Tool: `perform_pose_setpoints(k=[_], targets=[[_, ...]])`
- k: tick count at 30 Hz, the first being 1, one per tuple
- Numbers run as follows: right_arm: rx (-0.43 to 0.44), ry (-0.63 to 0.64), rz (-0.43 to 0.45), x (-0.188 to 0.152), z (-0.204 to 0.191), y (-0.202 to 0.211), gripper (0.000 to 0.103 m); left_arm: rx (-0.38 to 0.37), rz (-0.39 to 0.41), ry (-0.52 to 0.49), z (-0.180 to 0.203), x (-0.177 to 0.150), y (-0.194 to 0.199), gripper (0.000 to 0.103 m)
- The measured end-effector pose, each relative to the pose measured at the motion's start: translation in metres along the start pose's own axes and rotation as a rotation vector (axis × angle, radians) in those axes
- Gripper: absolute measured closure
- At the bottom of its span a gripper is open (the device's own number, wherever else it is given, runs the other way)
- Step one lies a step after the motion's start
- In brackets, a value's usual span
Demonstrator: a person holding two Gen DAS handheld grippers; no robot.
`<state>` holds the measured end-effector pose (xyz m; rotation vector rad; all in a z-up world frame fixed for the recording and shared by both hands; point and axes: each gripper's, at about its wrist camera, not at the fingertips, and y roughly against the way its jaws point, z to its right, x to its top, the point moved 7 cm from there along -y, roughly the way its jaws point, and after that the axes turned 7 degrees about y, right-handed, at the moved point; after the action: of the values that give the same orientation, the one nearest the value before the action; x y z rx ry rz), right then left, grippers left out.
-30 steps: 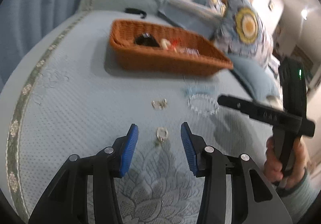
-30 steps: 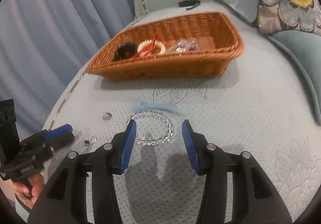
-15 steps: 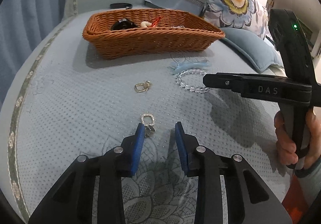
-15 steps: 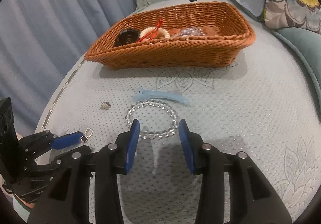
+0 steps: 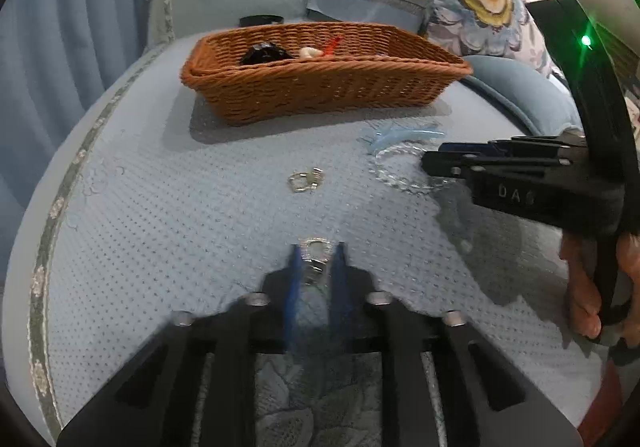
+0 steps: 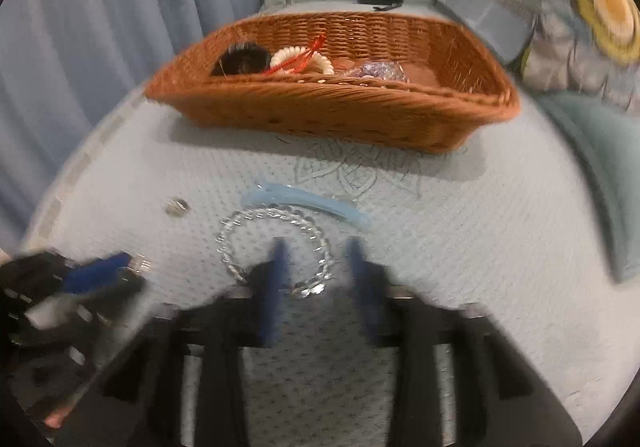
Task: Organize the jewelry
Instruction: 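Grasp the gold keyring with the left tool while the right tool grasps the clear bead bracelet, then carry the keyring and bead bracelet into the basket and release both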
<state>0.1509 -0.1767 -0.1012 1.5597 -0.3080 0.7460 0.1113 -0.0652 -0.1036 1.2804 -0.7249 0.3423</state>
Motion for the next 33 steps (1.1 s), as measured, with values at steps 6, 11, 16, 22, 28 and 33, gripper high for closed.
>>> perform_pose_setpoints(k=[6,11,16,22,28,33], targets=[[0.022,0.034,0.01,-0.003,-0.009,0.008,0.097,-0.01,0.034,0.019,-0.002,0.005,0.006,0.095],[0.086,0.033,0.04,-0.001,-0.019,0.025,0.097,-0.024,0.088,0.036,-0.007,0.014,0.02,0.095],[0.155,0.001,0.086,0.008,-0.02,0.041,0.097,-0.085,0.138,0.098,-0.016,0.024,0.035,0.095],[0.168,-0.019,0.125,0.016,-0.015,0.06,0.097,-0.205,0.208,0.178,-0.021,0.037,0.058,0.095],[0.16,-0.009,0.165,0.024,-0.016,0.078,0.097,-0.234,0.245,0.186,-0.019,0.042,0.07,0.095],[0.159,-0.025,0.193,0.028,-0.011,0.091,0.097,-0.241,0.267,0.161,-0.014,0.046,0.078,0.095]])
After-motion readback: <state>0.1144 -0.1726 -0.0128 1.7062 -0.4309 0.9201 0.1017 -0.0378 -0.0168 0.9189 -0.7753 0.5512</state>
